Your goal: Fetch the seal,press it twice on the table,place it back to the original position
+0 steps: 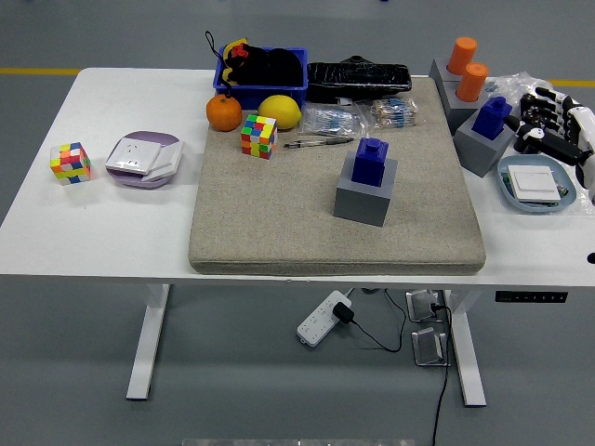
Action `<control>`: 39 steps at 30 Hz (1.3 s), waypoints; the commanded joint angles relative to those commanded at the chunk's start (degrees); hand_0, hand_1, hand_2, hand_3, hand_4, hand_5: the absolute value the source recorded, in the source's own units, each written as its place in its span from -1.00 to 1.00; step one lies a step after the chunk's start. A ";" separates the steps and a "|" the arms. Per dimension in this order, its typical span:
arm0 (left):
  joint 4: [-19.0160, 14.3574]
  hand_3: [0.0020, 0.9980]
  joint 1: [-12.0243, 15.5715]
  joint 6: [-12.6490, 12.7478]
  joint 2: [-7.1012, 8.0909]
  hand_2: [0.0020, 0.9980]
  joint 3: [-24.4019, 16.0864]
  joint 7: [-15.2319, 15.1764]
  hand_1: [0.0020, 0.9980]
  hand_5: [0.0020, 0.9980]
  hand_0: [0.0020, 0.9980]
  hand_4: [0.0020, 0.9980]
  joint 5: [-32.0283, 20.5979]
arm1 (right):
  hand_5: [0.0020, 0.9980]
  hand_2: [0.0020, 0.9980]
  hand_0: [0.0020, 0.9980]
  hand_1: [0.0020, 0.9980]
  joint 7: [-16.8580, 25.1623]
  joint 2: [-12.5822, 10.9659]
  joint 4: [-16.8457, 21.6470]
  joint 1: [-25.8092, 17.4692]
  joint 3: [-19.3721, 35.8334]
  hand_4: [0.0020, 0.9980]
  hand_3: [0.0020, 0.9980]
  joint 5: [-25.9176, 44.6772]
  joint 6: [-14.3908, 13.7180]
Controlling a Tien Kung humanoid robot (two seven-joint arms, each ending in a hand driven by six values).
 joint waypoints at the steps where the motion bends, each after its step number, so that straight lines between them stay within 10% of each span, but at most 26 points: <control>1: -0.01 0.63 0.02 0.01 0.02 0.52 0.04 -0.01 0.59 -0.36 0.66 0.49 0.01 | -0.05 0.75 0.89 0.78 -0.09 -0.01 0.00 -0.07 0.02 1.00 0.78 -0.04 0.07; 39: 0.27 0.63 0.18 0.25 -0.28 0.52 -0.40 0.08 0.59 -0.36 0.66 0.48 -0.03 | -0.04 0.73 0.83 0.75 -0.35 0.50 0.51 -0.31 0.75 1.00 0.80 0.27 -0.05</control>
